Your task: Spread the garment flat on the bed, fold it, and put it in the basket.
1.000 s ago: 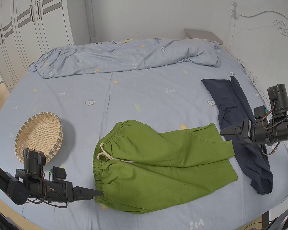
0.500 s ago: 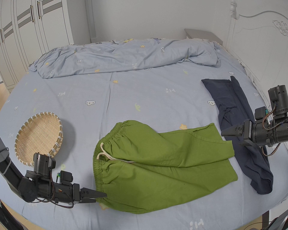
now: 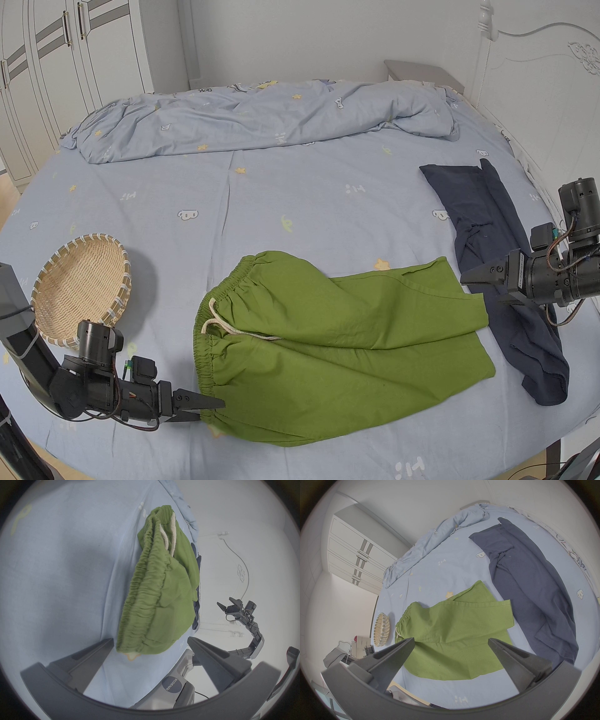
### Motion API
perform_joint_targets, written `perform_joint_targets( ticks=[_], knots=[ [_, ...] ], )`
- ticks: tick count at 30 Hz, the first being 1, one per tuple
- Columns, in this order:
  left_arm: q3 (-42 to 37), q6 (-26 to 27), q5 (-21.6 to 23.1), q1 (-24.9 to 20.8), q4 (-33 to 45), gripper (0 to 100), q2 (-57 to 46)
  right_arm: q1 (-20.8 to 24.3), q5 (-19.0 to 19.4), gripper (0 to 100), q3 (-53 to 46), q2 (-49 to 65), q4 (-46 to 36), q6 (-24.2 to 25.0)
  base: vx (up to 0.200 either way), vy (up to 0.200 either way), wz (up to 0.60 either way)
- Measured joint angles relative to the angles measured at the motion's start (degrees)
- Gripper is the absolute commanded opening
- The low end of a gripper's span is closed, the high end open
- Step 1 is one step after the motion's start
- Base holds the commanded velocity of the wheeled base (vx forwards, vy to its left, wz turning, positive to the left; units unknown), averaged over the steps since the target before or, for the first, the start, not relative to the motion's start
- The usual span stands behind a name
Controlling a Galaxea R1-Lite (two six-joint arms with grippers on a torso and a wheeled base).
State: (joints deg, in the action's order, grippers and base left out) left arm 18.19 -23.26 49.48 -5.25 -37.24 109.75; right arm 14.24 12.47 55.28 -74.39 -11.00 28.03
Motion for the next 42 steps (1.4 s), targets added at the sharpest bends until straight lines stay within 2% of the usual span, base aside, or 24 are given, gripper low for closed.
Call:
perform_joint_targets(
  ticks=[9,25,26,33,42],
  knots=[
    [1.3,0.4,-3.9,-0.1,0.0,100,1.4,0.1,0.0,100,-0.1,0.0,0.0,0.0,0.0,0.0,0.0],
    [2.1,0.6,-3.4,-3.5,-1.6,100,2.3,0.1,0.0,100,-0.9,0.1,1.3,0.0,0.0,0.0,0.0],
    [2.2,0.6,-3.3,-3.5,-1.6,0,2.3,0.1,0.0,100,-1.0,0.1,1.3,0.0,0.0,0.0,0.0],
    [2.2,0.5,-3.5,-3.2,-1.6,0,2.4,0.1,0.0,100,-1.0,0.1,1.8,0.0,0.0,0.0,0.0],
    [0.8,0.5,-3.4,-0.6,-1.7,0,1.5,0.1,0.0,100,-1.3,0.1,1.8,0.0,0.0,0.0,0.0]
  ],
)
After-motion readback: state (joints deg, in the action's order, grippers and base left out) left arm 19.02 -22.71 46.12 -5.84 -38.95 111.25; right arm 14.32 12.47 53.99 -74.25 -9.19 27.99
